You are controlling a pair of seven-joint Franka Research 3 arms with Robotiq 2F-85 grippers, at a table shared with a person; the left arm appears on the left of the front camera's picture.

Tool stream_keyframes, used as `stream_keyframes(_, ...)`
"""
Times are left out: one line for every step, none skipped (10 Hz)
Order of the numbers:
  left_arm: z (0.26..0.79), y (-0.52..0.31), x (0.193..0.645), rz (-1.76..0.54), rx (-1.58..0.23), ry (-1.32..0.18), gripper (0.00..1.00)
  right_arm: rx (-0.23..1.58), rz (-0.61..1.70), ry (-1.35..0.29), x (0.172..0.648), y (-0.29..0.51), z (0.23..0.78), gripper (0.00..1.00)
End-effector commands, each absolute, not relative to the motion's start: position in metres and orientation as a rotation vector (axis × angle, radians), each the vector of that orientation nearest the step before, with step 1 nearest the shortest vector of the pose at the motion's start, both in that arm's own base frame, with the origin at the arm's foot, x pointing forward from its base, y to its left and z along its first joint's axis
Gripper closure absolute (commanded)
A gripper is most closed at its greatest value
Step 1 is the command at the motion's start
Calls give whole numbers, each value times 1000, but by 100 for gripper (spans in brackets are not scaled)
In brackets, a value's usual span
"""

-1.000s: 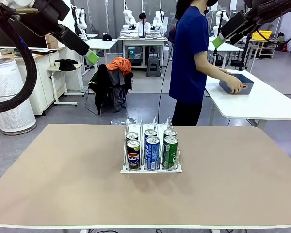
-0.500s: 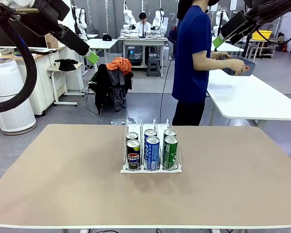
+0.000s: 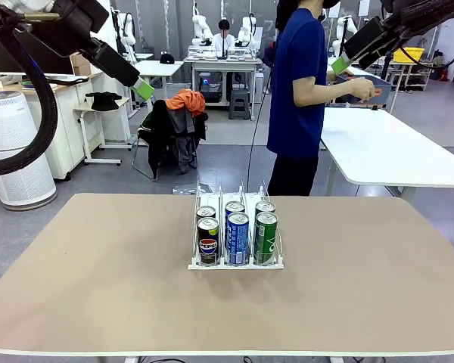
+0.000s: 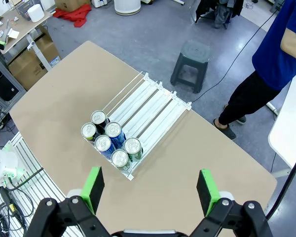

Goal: Fill the beverage cans into the dispenser.
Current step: Pick up the Sprite handed by the human.

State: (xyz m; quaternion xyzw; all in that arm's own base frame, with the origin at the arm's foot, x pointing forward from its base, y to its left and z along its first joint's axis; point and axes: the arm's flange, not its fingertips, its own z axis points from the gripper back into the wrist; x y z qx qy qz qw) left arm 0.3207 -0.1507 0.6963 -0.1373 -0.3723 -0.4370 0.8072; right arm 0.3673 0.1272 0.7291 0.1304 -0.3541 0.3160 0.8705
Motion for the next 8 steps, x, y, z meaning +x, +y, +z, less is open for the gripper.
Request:
stream_keyframes(696, -150, 322, -925, -294, -801, 0, 278, 660, -739, 366, 127, 728, 0)
stream_keyframes(696, -150, 322, -925, -294, -801, 0, 278, 660, -739, 366, 127, 728, 0)
stream_keyframes(696, -150, 322, -925, -294, -801, 0, 278, 660, -739, 366, 127, 728, 0)
stream_keyframes(696, -150, 322, -925, -294, -801, 0, 278, 660, -739, 366, 127, 728, 0)
stream_keyframes(696, -150, 322, -925, -294, -801, 0, 278, 660, -739, 366, 127, 728, 0)
stream_keyframes(696, -150, 322, -925, -294, -801, 0, 278, 660, -739, 366, 127, 728, 0)
stream_keyframes(696, -150, 322, -925, -294, -801, 0, 278, 660, -739, 366, 127, 728, 0)
stream_keyframes(696, -150, 322, -925, -294, -801, 0, 278, 660, -739, 366, 127, 728, 0)
